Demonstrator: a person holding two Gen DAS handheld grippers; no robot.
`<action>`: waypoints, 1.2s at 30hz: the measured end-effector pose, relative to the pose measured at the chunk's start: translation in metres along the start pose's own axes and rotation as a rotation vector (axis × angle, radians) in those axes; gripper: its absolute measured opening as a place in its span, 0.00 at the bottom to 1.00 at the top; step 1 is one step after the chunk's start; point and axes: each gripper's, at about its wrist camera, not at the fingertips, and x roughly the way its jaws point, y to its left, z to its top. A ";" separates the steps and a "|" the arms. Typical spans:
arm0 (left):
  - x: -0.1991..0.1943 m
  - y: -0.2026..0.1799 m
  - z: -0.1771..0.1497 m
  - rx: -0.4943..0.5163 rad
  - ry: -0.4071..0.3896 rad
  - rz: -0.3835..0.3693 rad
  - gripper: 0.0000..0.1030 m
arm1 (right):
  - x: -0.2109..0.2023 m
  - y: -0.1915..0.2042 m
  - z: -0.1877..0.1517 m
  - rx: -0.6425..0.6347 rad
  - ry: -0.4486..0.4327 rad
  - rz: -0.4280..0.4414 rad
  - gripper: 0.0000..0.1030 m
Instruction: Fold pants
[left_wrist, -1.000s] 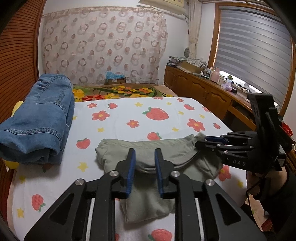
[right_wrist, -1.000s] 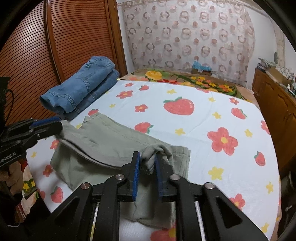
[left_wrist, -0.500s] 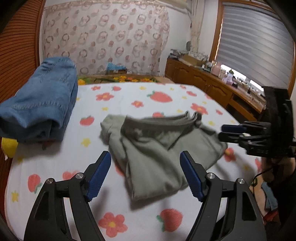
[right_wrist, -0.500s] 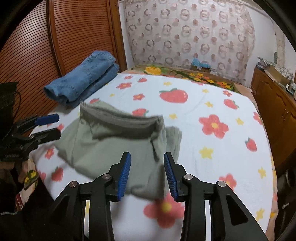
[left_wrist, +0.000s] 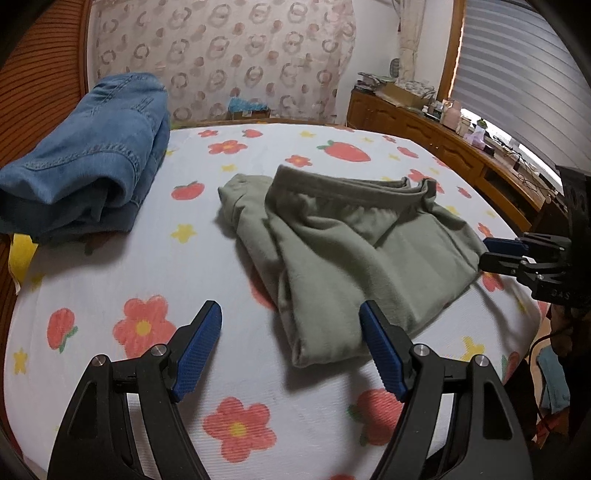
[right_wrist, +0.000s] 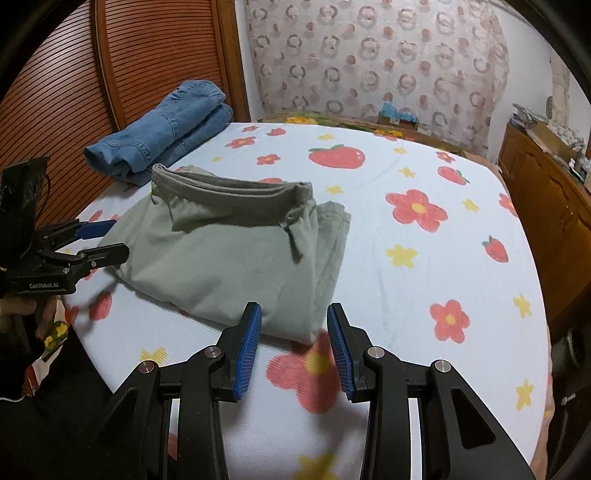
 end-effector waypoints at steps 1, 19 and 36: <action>0.001 0.000 0.000 -0.001 0.003 0.002 0.75 | 0.000 -0.001 -0.001 0.003 0.003 0.006 0.37; 0.000 -0.002 -0.005 0.030 -0.030 0.024 0.75 | -0.005 -0.013 -0.009 0.019 0.001 0.018 0.04; 0.001 -0.002 -0.004 0.033 -0.038 0.022 0.76 | 0.023 -0.003 0.034 -0.015 -0.022 0.002 0.40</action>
